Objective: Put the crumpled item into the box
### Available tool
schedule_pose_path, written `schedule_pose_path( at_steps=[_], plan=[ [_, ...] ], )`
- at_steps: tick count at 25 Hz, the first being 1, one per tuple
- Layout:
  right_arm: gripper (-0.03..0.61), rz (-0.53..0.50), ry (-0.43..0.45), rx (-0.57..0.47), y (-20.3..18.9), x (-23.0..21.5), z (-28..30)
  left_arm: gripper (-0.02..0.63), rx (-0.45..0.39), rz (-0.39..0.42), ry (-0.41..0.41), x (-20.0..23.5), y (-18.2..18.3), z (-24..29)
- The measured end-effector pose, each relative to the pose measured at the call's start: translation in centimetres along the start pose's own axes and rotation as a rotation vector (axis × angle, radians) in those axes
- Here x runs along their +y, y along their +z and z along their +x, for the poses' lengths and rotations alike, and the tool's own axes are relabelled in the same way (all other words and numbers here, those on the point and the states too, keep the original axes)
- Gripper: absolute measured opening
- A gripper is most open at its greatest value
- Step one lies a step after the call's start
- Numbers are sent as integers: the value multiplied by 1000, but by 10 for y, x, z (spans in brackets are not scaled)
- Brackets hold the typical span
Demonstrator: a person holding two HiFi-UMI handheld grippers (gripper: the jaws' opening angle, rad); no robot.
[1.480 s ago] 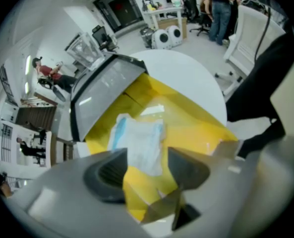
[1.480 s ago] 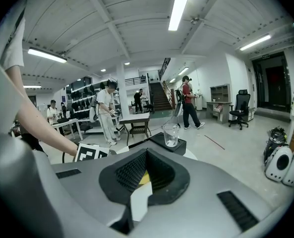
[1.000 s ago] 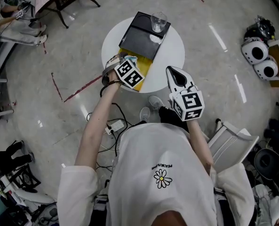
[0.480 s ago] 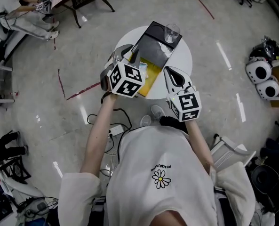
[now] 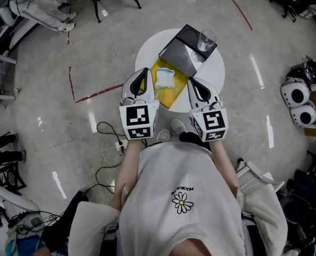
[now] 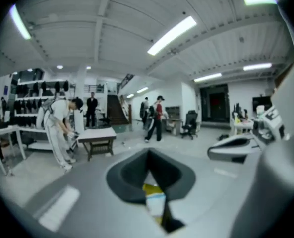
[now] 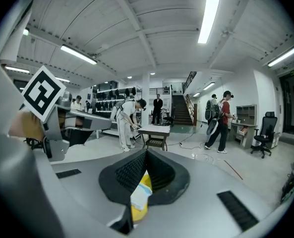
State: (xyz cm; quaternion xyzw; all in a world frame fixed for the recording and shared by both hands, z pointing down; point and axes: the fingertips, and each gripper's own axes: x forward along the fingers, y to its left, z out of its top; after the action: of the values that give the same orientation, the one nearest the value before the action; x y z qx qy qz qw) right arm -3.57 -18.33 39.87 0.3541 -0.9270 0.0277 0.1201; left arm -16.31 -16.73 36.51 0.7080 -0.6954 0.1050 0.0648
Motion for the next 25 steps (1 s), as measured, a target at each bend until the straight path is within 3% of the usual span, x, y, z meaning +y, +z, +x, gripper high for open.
schedule_pose_path(
  at_steps=[5,11,25],
  plan=[
    [0,16,2,-3,-1,4,2,2,-52,-9,59,4,-18,-17],
    [0,-17,3,33,-11,7,3,2,-18,-49,54,-2,-38,-23],
    [0,7,10,30,-13,7,2,0,-52,-36,79,9,-29,-22]
  ],
)
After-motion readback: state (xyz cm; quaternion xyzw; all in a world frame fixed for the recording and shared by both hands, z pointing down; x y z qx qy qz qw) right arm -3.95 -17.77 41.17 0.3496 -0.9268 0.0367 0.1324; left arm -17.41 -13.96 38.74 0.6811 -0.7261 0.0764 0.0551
